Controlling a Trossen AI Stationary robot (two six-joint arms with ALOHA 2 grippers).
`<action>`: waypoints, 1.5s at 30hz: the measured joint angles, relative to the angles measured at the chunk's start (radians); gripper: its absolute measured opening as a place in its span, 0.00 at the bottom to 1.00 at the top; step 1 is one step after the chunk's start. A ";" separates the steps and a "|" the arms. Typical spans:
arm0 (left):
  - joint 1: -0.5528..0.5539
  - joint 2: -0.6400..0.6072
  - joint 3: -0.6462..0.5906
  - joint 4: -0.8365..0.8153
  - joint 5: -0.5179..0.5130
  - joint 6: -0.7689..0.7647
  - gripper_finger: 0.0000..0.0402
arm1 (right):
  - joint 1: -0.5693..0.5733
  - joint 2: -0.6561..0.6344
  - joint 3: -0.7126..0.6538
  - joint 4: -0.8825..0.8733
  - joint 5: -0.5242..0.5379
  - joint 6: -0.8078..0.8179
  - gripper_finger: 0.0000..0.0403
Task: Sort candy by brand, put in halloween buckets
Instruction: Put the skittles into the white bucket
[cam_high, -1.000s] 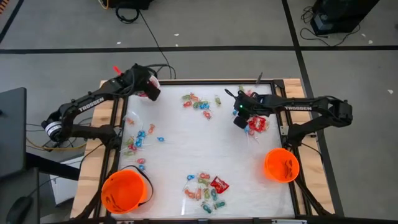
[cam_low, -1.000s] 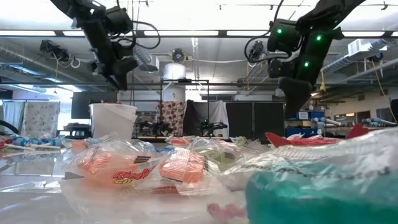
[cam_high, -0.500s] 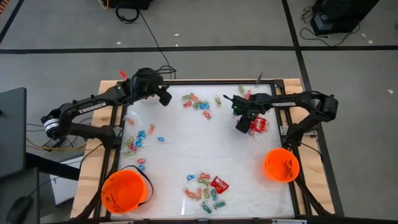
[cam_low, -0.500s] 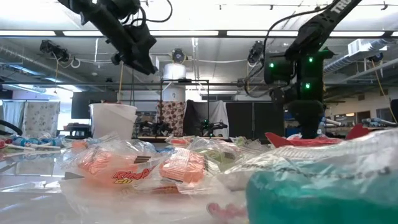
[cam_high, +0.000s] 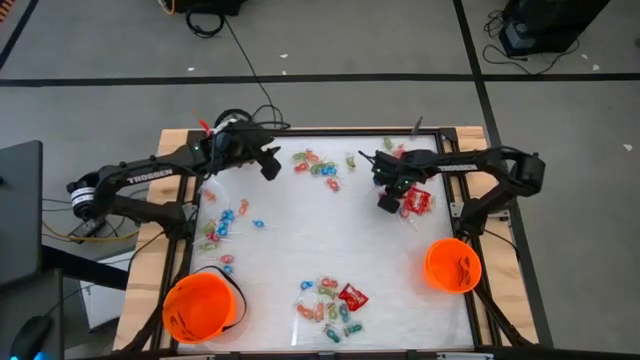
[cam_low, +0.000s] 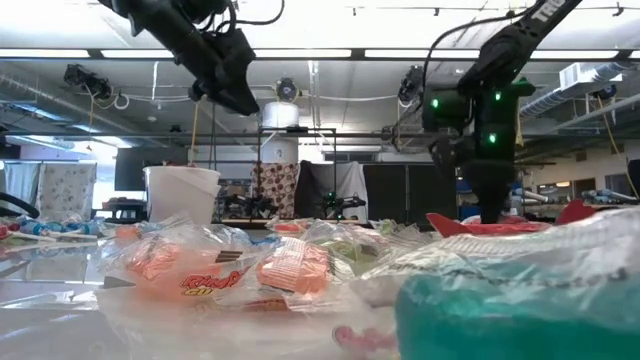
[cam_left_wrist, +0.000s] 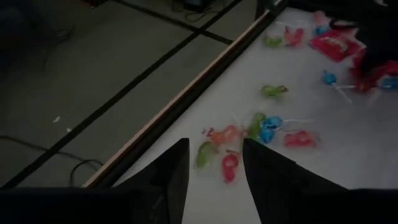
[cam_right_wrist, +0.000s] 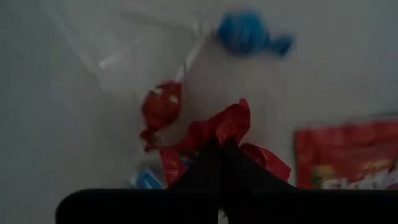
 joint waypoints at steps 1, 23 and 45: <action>-0.003 0.008 -0.016 0.030 0.015 0.000 0.39 | 0.000 -0.015 0.000 0.021 0.000 0.000 0.03; -0.079 0.553 -0.104 1.004 0.410 0.015 0.39 | 0.166 -0.141 0.002 0.719 0.036 -0.224 0.01; -0.105 0.569 -0.044 1.109 0.324 0.027 0.39 | 0.177 -0.141 0.002 0.893 0.158 -0.232 0.02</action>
